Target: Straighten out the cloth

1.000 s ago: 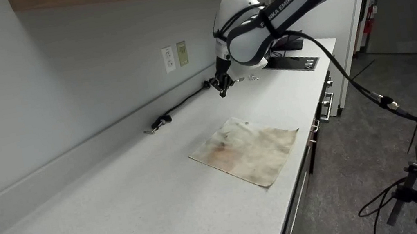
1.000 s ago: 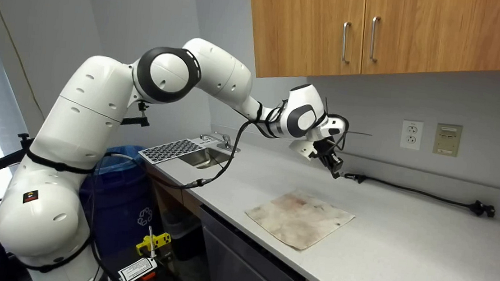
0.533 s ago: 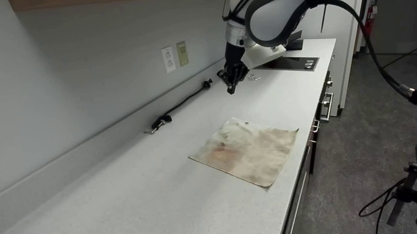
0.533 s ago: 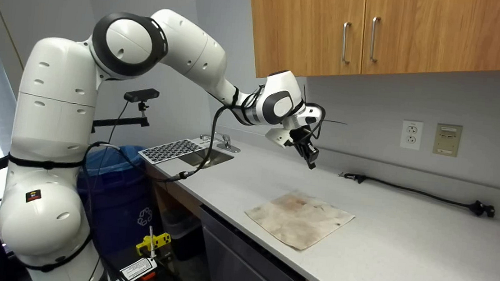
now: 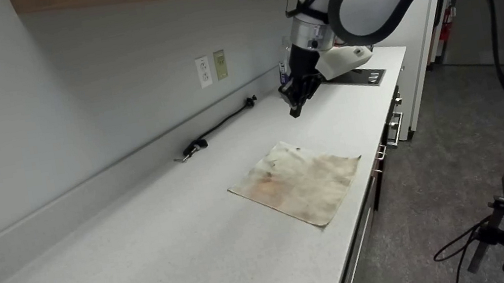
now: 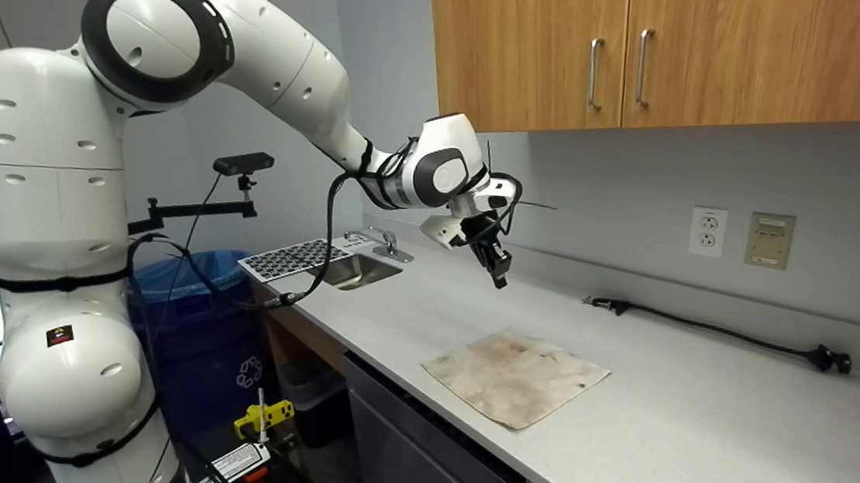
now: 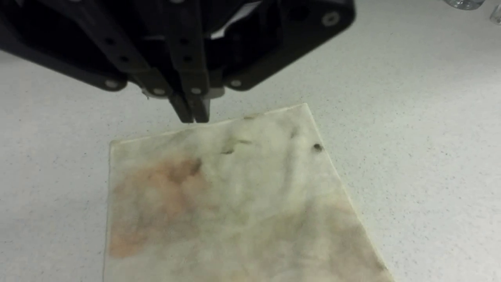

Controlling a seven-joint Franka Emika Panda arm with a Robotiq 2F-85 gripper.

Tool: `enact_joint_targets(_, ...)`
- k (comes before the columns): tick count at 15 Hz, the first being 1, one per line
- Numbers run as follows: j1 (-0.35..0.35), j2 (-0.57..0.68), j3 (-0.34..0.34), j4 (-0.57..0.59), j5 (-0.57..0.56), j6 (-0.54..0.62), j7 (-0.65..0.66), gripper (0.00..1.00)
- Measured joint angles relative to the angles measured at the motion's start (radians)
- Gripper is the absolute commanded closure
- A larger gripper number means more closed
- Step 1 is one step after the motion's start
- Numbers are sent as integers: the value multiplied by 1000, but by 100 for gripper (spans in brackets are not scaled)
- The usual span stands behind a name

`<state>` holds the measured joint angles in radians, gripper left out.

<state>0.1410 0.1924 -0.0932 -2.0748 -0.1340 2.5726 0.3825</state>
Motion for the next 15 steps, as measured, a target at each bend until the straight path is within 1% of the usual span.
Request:
enact_joint_targets(2, 0, -34, 15, -38, -3, 1, 11, 46)
enact_joint_targets(4, 0, -64, 28, -69, -14, 6, 27, 33)
enact_joint_targets(8, -1, -122, 41, -126, -18, 43, 37, 2)
enact_joint_targets(9, -2, -136, 41, -139, -23, 53, 40, 0)
enact_joint_targets(15, -21, -205, 50, -213, -51, 101, 58, 0)
